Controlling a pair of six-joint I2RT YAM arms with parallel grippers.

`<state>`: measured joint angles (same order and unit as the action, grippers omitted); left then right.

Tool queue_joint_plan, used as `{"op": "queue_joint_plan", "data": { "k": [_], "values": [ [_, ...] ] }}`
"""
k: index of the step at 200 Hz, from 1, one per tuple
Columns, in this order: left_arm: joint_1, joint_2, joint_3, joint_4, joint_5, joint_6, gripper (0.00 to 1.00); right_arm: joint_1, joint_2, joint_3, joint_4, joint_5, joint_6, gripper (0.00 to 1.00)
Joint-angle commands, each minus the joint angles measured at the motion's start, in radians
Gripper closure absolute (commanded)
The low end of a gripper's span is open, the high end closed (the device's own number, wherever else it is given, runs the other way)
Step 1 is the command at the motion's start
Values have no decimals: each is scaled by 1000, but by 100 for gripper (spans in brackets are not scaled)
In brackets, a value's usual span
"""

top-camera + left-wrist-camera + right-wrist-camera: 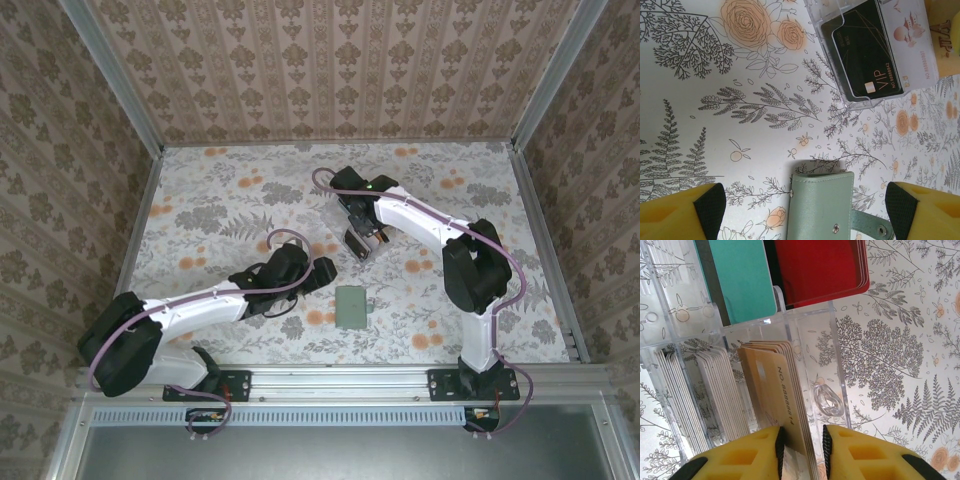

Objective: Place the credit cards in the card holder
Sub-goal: Rotate the storage box at the center of the table, then pick up the credit card from the storage box.

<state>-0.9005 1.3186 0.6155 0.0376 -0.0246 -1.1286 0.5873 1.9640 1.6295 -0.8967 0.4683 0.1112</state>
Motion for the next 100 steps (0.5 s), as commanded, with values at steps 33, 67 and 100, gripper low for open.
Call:
{"op": "queue_joint_plan", "data": {
  "k": [33,67,100],
  "values": [
    [7,13,15,6,12,-1,13,-2,-53,-16,2,61,7,72],
    [7,14,15,6,14,-5,13,-1,-52,-15,2,63,5,73],
    [7,18,18,6,17,-2,13,-2,-56,-19,2,64,7,74]
  ]
}}
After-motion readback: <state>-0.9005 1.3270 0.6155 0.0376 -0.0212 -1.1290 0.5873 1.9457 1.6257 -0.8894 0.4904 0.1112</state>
